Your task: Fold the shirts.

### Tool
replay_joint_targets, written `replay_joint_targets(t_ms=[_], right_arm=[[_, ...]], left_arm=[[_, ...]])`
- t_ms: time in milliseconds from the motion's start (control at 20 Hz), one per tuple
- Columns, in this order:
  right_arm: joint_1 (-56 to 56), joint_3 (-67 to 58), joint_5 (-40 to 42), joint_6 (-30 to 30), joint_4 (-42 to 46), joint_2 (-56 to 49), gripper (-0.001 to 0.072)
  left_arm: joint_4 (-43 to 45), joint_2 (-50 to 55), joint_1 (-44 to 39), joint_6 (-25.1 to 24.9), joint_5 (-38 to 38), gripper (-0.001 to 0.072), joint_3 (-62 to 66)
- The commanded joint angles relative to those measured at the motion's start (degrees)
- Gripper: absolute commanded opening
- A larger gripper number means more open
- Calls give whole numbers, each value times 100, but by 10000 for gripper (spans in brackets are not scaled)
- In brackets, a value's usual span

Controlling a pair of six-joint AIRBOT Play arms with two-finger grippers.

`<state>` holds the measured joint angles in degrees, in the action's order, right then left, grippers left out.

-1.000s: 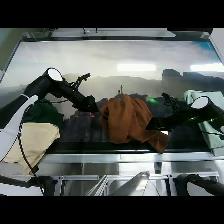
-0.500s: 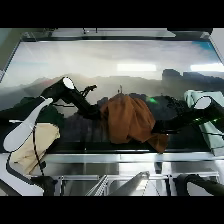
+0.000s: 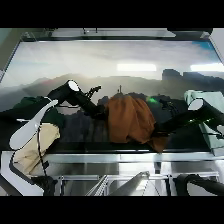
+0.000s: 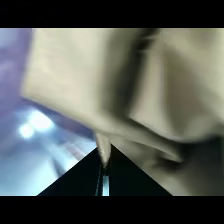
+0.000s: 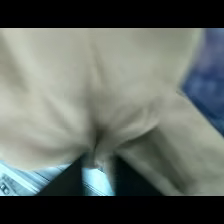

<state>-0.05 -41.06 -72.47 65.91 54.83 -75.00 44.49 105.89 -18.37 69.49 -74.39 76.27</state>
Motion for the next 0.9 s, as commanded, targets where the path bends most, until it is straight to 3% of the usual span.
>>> replay_joint_targets(t_ms=[0,250,350,500,650,850], right_arm=[[229,0,61,-516,-546,-269,23],[223,-330,-564,-481,-656,627,22],[221,-750,-977,-238,-754,1563,22],[74,-1628,-933,39,-754,3095,22],[-282,-2400,-98,166,-752,4568,22],[-732,-2634,1534,138,-754,6000,23]], left_arm=[[-870,-289,107,-278,-52,7,7],[-885,-1722,544,-254,-610,7,7],[-1233,-2597,732,-258,-898,7,7],[-1827,-4216,1062,-260,-815,8,9],[-1891,-5967,1589,-254,-20,9,7],[-1672,-8017,2706,-258,1792,18,7]])
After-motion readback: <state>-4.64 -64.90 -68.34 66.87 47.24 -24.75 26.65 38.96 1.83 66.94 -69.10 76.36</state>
